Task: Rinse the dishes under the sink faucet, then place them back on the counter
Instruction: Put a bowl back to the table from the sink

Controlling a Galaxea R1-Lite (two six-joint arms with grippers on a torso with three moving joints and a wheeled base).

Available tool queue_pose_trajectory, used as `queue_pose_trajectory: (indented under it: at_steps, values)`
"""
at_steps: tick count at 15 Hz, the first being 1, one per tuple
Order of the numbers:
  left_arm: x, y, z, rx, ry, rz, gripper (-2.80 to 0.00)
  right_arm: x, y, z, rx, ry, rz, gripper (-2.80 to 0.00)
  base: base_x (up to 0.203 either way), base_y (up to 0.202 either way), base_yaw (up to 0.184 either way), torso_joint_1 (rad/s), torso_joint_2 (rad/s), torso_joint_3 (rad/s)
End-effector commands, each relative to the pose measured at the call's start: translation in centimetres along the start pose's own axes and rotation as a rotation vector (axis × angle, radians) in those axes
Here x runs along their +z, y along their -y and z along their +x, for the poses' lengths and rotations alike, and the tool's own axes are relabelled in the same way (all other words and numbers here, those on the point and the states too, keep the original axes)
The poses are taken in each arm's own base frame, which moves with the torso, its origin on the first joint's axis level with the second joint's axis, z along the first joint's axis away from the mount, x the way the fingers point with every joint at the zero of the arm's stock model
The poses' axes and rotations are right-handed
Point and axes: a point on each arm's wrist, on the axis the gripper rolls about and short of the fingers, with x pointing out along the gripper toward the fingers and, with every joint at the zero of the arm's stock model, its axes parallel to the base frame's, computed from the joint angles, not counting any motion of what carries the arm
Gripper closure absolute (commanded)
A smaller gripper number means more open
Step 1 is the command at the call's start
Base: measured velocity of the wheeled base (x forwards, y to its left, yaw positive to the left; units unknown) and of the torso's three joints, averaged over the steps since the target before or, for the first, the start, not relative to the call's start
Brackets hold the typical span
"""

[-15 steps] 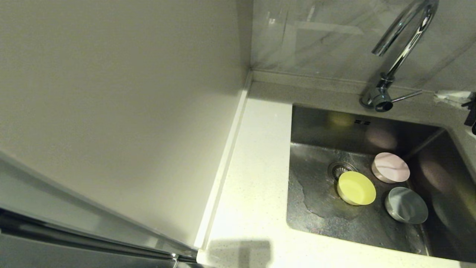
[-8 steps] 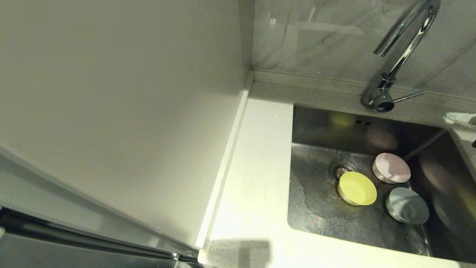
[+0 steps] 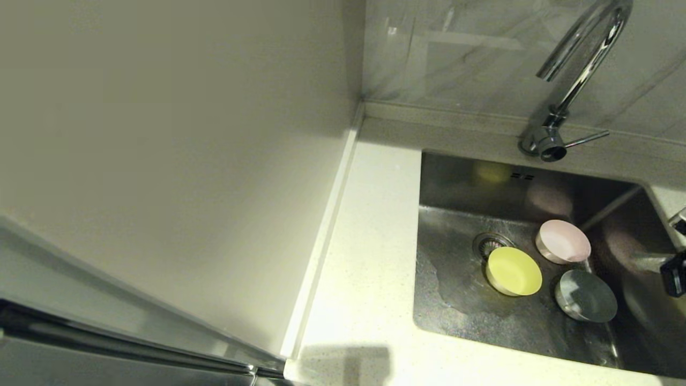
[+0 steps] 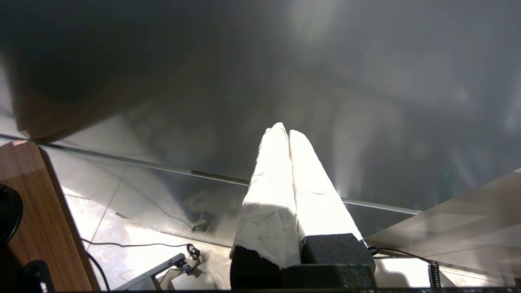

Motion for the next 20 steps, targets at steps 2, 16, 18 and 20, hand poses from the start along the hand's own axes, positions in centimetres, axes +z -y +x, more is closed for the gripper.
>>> queue_pose_trajectory:
  at_steps: [2,16,18,20]
  values:
    - [-0.1,0.0,0.0,0.0,-0.003,0.0,0.0,1.4,-2.5,0.6,-0.025,0.112,-0.311,0.0,0.0,0.0,0.0,0.0,0.0,0.0]
    - [-0.1,0.0,0.0,0.0,-0.003,0.0,0.0,5.3,-6.4,3.1,-0.058,0.045,-0.831,-2.8,0.0,0.0,0.0,0.0,0.0,0.0]
    - [-0.1,0.0,0.0,0.0,-0.003,0.0,0.0,5.1,-6.6,3.1,-0.051,0.037,-0.844,-2.8,0.0,0.0,0.0,0.0,0.0,0.0]
    - [-0.1,0.0,0.0,0.0,-0.003,0.0,0.0,4.9,-6.8,3.1,-0.036,0.028,-0.836,-2.8,0.0,0.0,0.0,0.0,0.0,0.0]
